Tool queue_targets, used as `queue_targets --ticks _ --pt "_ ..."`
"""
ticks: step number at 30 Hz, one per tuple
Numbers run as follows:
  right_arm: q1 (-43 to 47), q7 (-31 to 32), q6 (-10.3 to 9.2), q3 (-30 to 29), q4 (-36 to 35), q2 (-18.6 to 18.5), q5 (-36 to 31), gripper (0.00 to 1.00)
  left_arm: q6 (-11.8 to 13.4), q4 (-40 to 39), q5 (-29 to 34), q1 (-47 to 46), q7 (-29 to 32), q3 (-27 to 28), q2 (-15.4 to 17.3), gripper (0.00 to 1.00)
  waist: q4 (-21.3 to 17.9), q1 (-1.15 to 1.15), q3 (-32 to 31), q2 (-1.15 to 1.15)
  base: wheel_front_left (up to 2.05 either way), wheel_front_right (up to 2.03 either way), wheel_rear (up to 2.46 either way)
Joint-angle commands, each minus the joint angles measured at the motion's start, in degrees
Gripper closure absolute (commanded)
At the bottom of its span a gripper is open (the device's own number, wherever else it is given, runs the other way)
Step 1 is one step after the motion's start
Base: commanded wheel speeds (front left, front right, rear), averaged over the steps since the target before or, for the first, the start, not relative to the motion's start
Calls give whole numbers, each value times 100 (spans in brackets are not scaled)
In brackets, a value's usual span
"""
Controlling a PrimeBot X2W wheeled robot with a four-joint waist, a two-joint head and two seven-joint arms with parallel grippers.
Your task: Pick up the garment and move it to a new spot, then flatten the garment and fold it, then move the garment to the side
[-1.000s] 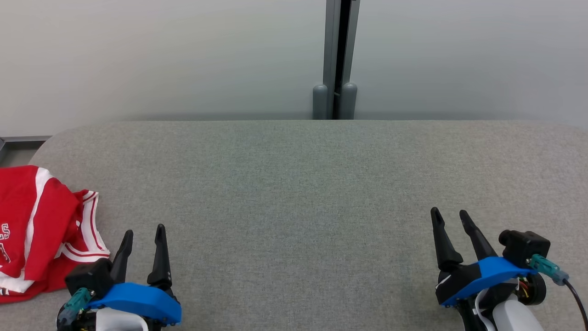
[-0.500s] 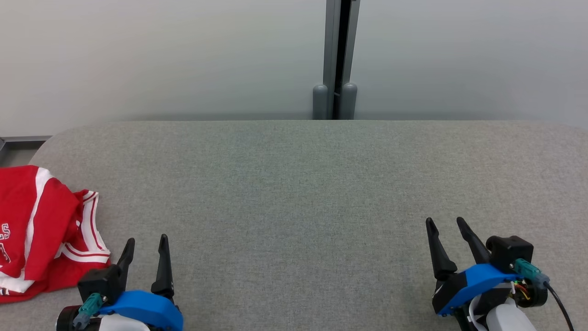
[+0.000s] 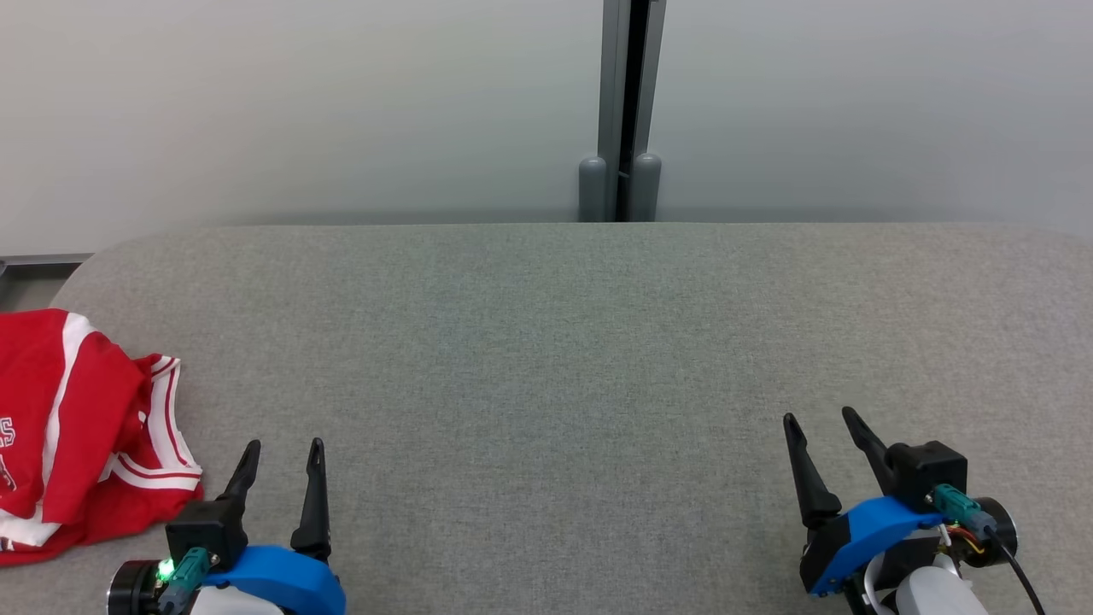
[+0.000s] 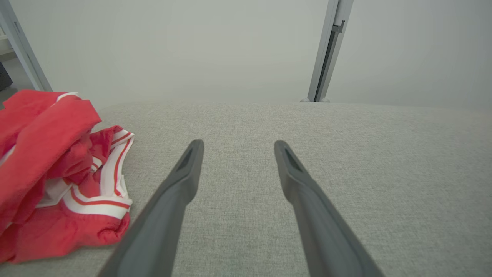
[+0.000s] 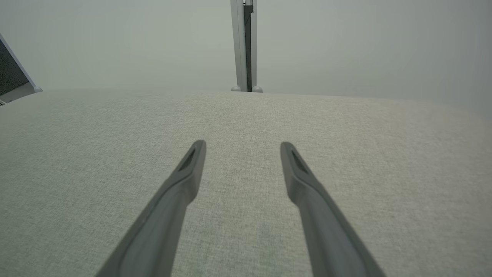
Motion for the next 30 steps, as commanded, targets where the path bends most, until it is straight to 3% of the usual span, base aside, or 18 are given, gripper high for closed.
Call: queue_targets --ticks 1,10,20,30 --pt "-46 -38 2 -37 22 5 -139 0 -16 13 118 -92 -46 41 -17 0 -9 0 -2 0 0 0 0" --pt "18 -136 2 -409 52 11 -404 0 -2 -7 404 -13 -142 229 -115 0 -33 0 -10 0 0 0 0" --pt "14 -163 2 -385 85 12 -416 0 -37 23 557 0 -171 305 -200 0 -3 0 12 0 0 0 0" --pt "35 -160 2 -135 108 16 -358 0 -45 77 538 15 -171 446 -240 0 656 0 112 0 0 0 0"
